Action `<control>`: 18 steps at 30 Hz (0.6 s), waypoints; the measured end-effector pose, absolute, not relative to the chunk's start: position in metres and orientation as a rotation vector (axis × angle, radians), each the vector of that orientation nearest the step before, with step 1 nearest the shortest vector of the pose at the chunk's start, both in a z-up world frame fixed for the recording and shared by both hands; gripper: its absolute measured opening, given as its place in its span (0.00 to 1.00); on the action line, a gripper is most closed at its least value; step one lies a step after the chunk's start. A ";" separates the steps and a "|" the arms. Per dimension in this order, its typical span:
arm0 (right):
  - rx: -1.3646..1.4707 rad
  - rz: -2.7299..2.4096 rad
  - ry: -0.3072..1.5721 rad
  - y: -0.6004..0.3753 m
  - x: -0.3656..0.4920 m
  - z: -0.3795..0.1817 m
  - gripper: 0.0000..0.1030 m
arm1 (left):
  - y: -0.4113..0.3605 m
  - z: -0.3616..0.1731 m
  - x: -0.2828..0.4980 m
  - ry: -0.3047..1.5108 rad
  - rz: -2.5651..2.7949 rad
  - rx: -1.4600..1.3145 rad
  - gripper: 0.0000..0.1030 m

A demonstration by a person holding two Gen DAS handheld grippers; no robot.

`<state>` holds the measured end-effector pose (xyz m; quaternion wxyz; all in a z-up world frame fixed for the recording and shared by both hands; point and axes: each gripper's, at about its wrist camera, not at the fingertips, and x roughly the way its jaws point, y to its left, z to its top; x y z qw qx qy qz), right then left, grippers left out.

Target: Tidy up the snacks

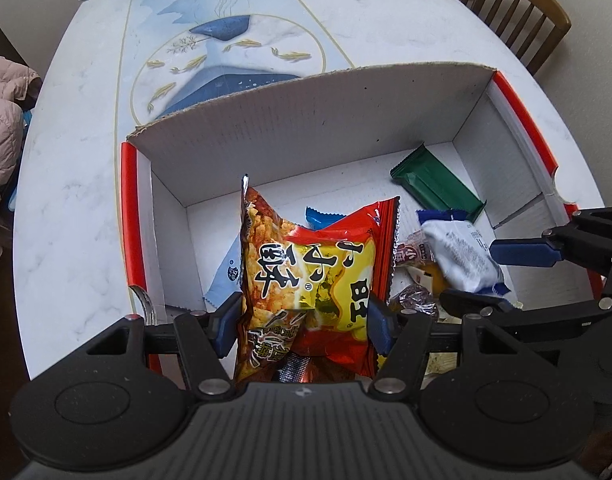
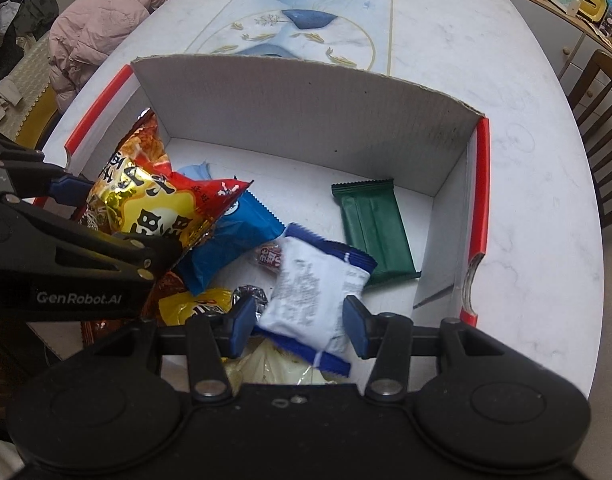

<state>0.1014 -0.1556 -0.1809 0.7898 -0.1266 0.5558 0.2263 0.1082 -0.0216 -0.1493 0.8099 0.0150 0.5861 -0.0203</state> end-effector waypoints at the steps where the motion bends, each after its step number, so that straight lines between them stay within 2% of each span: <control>1: -0.270 0.488 1.192 -0.156 0.101 -0.180 0.48 | -0.021 -0.148 0.107 1.249 -0.044 0.028 0.61; 11: -0.222 0.471 1.118 -0.164 0.087 -0.163 0.61 | -0.017 -0.129 0.092 1.189 -0.055 0.017 0.62; 16: -0.190 0.470 1.089 -0.169 0.083 -0.151 0.62 | -0.016 -0.111 0.083 1.141 -0.066 0.000 0.62; 18: -0.179 0.479 1.072 -0.171 0.081 -0.145 0.65 | -0.017 -0.103 0.080 1.114 -0.065 0.004 0.62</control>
